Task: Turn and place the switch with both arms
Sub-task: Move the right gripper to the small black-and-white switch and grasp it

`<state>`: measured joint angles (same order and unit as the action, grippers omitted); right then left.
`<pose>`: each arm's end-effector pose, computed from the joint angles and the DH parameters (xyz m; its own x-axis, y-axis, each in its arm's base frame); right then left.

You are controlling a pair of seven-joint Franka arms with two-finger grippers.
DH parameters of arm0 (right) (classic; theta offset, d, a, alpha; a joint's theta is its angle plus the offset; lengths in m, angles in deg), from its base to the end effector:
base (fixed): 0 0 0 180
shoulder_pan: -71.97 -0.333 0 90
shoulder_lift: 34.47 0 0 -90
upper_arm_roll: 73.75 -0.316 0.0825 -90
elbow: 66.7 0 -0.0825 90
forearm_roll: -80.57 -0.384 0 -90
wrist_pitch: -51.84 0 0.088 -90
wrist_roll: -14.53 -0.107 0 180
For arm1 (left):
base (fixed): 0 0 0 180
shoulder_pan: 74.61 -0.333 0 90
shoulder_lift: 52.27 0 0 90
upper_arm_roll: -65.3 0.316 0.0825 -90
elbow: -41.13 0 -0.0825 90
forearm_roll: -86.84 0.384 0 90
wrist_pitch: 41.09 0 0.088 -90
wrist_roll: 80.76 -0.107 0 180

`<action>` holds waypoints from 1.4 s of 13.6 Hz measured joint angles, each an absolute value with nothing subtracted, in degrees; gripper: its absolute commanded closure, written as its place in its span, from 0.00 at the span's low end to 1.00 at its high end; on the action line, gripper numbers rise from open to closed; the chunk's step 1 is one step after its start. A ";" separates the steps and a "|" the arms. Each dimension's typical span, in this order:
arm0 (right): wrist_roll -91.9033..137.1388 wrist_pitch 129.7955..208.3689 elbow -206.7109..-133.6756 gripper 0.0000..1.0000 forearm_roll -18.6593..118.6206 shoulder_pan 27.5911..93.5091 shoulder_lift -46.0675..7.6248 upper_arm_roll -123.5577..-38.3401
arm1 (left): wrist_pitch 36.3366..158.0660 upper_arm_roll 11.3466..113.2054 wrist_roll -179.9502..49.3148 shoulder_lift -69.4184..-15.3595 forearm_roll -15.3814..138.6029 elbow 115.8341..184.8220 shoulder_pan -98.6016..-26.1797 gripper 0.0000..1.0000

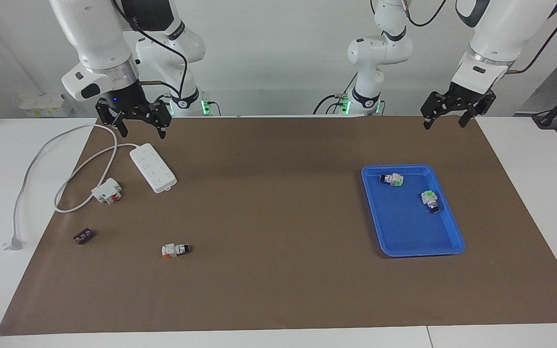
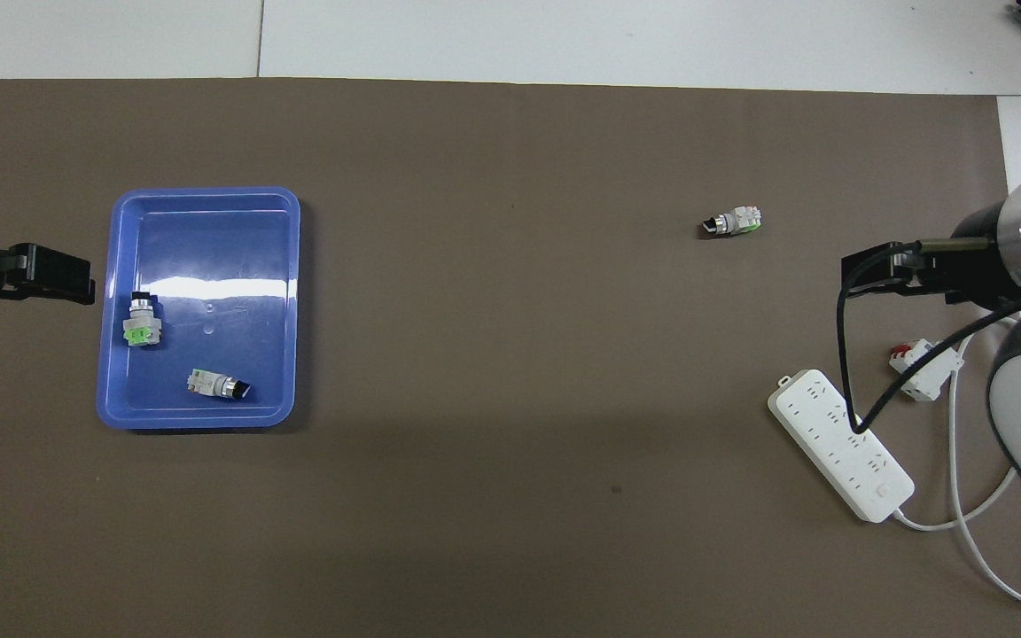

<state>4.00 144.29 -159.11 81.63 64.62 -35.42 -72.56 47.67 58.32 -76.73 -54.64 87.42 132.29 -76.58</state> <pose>0.5501 0.0574 0.6176 0.9969 -0.0754 0.0203 -0.0757 -0.9970 0.0147 0.5375 -0.0475 0.6355 0.9999 -0.0168 0.0002 -0.0168 -0.9997 -0.0152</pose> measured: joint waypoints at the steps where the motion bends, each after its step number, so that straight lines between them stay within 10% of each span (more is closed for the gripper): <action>1: 4.00 144.29 -159.12 0.00 81.63 64.62 -35.42 -72.56 | 47.67 58.47 -76.55 -54.64 87.47 132.38 -76.69 0.00; 19: 36.07 157.65 -163.63 0.00 81.63 64.64 -27.71 -72.63 | 47.66 59.23 -76.50 -54.64 87.50 132.42 -79.65 0.00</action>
